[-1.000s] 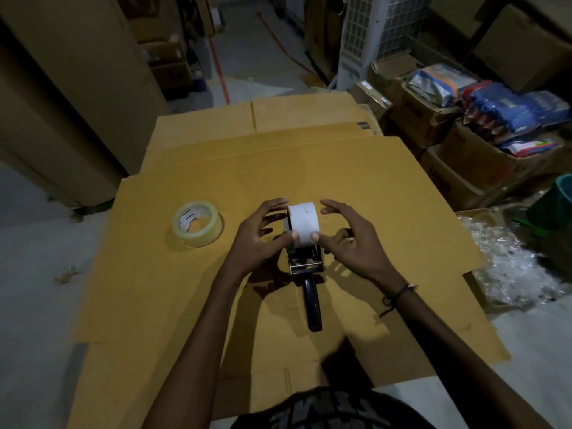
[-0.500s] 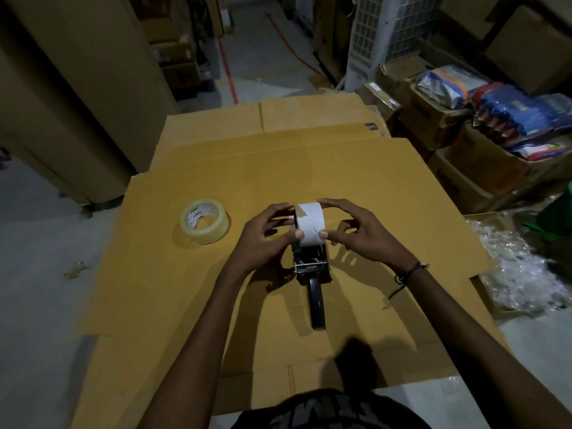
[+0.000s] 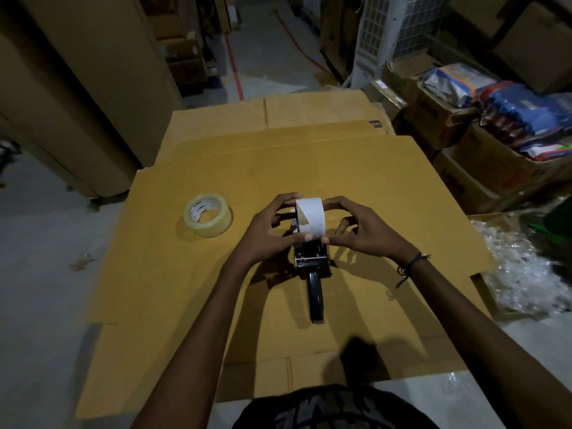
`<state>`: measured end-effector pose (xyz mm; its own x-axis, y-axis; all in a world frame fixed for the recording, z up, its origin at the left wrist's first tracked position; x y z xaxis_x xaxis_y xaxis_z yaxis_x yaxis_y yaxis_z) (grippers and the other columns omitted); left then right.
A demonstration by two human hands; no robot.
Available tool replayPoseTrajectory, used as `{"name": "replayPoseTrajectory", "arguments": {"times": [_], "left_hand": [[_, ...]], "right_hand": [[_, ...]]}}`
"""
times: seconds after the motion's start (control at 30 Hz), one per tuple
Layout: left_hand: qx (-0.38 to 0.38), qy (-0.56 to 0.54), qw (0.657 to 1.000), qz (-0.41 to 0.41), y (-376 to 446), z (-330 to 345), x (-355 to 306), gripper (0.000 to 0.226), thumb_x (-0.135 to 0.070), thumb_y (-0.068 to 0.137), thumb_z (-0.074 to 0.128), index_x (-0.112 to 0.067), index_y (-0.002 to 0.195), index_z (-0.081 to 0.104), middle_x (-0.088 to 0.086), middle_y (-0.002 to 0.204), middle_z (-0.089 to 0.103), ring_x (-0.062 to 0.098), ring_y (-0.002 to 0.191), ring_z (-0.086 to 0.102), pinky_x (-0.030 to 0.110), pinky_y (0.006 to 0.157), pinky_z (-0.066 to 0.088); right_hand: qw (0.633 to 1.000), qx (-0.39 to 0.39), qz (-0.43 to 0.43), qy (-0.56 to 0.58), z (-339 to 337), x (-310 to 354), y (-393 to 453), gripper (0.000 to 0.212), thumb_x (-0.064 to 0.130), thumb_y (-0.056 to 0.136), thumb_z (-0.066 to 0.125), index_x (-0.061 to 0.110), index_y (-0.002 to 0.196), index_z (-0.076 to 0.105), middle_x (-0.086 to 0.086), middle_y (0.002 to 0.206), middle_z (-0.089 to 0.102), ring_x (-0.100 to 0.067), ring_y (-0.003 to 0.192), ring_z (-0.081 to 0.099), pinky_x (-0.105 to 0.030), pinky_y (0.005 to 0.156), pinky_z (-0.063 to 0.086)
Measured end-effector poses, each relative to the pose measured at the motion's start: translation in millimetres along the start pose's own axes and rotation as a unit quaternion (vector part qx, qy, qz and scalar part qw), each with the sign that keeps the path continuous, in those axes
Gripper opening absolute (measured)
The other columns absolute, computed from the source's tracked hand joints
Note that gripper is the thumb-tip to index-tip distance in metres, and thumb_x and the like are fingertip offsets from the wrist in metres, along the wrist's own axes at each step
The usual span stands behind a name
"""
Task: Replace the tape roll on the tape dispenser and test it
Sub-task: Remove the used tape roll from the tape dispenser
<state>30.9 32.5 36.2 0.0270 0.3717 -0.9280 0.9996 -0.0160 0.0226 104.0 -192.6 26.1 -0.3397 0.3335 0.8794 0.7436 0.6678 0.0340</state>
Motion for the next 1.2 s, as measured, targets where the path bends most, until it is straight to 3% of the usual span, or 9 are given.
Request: {"name": "replayPoseTrajectory", "arguments": {"times": [0.1,0.27,0.43,0.53,0.67,0.77,0.93,1.03,1.2], "left_hand": [[-0.002,0.014,1.0,0.013,-0.1,1.5,-2.2,0.079,-0.027,0.077,0.094,-0.04,0.144,0.054,-0.012,0.146,0.057,-0.008,0.125,0.059,0.022,0.103,0.05],[-0.004,-0.006,1.0,0.006,-2.7,4.1,-3.8,0.078,-0.024,0.077,0.094,-0.041,0.142,0.055,-0.014,0.147,0.055,0.004,0.127,0.062,0.034,0.105,0.055],[-0.013,-0.011,1.0,0.005,-3.4,6.1,-4.4,0.075,-0.023,0.077,0.093,-0.039,0.141,0.056,-0.013,0.149,0.054,0.014,0.131,0.061,0.039,0.104,0.056],[-0.018,-0.014,1.0,0.005,-3.8,7.1,-2.2,0.074,-0.021,0.078,0.093,-0.038,0.141,0.057,-0.016,0.149,0.055,0.013,0.134,0.058,0.039,0.106,0.054],[-0.02,-0.029,0.999,-0.009,-3.7,7.4,1.7,0.076,-0.018,0.078,0.093,-0.038,0.141,0.057,-0.018,0.147,0.055,0.009,0.13,0.061,0.037,0.104,0.055],[-0.019,-0.028,0.999,-0.001,-2.5,7.3,4.3,0.076,-0.017,0.078,0.093,-0.036,0.142,0.057,-0.016,0.147,0.055,0.009,0.133,0.058,0.038,0.107,0.054],[-0.011,-0.024,1.0,-0.006,-0.6,6.1,4.5,0.077,-0.018,0.078,0.093,-0.038,0.142,0.056,-0.016,0.148,0.054,0.005,0.13,0.059,0.042,0.102,0.056],[-0.007,-0.014,1.0,-0.001,0.4,6.3,1.6,0.076,-0.018,0.078,0.093,-0.039,0.14,0.056,-0.02,0.148,0.054,-0.003,0.127,0.059,0.037,0.095,0.055],[-0.003,-0.01,1.0,0.015,4.2,4.0,0.0,0.073,-0.017,0.076,0.094,-0.034,0.138,0.058,-0.02,0.146,0.056,0.004,0.123,0.064,0.016,0.082,0.048]], "right_hand": [[1.0,0.005,-0.013,-0.016,2.7,-3.2,1.1,0.063,0.019,0.082,0.09,0.021,0.136,0.058,0.01,0.14,0.061,-0.023,0.072,0.074,-0.013,0.061,0.048],[0.999,0.008,-0.024,-0.023,3.3,-6.8,3.6,0.068,0.018,0.082,0.091,0.02,0.14,0.055,0.01,0.136,0.062,-0.019,0.076,0.075,-0.008,0.059,0.045],[0.999,0.018,-0.025,-0.032,3.9,-8.8,9.4,0.071,0.025,0.081,0.091,0.023,0.141,0.052,0.006,0.138,0.058,0.008,0.084,0.069,-0.016,0.069,0.054],[0.999,0.025,-0.011,-0.03,4.4,-15.4,8.0,0.065,0.033,0.082,0.089,0.028,0.136,0.053,0.006,0.139,0.06,-0.003,0.077,0.073,-0.025,0.068,0.058],[0.999,0.015,-0.009,-0.029,5.7,-21.0,6.9,0.06,0.032,0.084,0.088,0.028,0.134,0.055,0.009,0.14,0.059,-0.007,0.073,0.074,-0.013,0.058,0.049],[1.0,0.009,-0.002,-0.025,7.8,-24.4,6.2,0.059,0.031,0.086,0.087,0.026,0.134,0.054,0.009,0.141,0.059,-0.006,0.075,0.074,-0.012,0.059,0.049],[0.999,0.022,-0.012,-0.023,10.9,-27.4,6.4,0.056,0.034,0.09,0.083,0.03,0.134,0.05,0.008,0.145,0.058,0.004,0.096,0.071,-0.027,0.076,0.061],[0.999,0.04,-0.003,-0.031,8.7,-29.4,8.6,0.058,0.043,0.088,0.083,0.036,0.133,0.047,0.012,0.145,0.056,-0.015,0.084,0.076,-0.043,0.075,0.064],[0.996,0.064,-0.019,-0.052,5.8,-30.3,13.3,0.061,0.055,0.086,0.081,0.037,0.132,0.046,0.021,0.14,0.056,-0.033,0.097,0.073,-0.054,0.071,0.061]]}}
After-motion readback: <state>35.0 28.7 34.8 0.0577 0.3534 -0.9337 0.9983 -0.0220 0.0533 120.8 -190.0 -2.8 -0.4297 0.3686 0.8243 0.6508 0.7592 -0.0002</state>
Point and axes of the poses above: each hand's wrist, its own y-axis towards the middle knuckle, its own z-axis out of the palm, x = y × z, the point moved 3 cm from there along y, towards the middle knuckle
